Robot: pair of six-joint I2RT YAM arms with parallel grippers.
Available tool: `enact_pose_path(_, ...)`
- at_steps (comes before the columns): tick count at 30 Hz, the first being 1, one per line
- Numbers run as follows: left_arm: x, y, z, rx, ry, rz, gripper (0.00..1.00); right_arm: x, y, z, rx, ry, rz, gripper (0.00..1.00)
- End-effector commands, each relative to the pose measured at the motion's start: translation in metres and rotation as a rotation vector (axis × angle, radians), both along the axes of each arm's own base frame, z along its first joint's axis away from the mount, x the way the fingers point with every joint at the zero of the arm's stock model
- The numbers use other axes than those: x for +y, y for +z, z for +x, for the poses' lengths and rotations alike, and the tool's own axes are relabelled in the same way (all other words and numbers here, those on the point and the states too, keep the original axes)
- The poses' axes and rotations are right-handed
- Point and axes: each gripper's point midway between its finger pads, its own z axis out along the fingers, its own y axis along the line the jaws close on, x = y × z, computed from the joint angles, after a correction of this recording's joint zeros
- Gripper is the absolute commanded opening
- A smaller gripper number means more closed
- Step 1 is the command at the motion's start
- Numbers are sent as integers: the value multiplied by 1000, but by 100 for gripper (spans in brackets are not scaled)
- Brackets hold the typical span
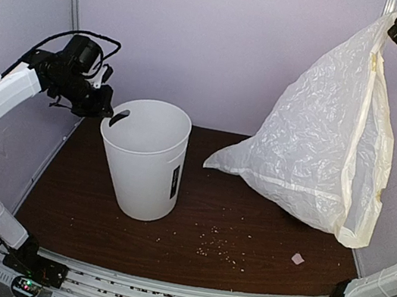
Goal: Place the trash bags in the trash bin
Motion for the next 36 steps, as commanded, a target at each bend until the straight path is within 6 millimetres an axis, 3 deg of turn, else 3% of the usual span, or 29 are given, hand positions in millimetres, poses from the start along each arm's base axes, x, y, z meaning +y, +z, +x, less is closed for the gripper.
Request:
enact_pose_path(1,-38,22,-17,-85,-64,-154,0,-17,12,-5,-26,-87,-26,0)
enact_pose_path(5,-78,23,-28,-83,-144,-206,0,-28,25,-11,-74,-121,-2,0)
enact_pose_path(11,-153,28,-39,-69,-291,-269,0,-39,34,-18,-103,-156,13,0)
enact_pose_path(17,-199,26,-28,-66,-320,-316,0,-50,36,-26,-114,-163,59,0)
enact_pose_path(23,-224,30,-9,-90,-336,-329,0,-62,39,-34,-133,-165,98,0)
enact_pose_path(28,-239,20,0,-95,-369,-313,2,-64,43,-38,-147,-162,99,0)
enact_pose_path(31,-239,26,4,-124,-394,-272,30,-67,46,-39,-152,-167,98,0)
enact_pose_path(36,-205,90,2,-301,-340,-208,55,-70,51,-44,-167,-168,88,0)
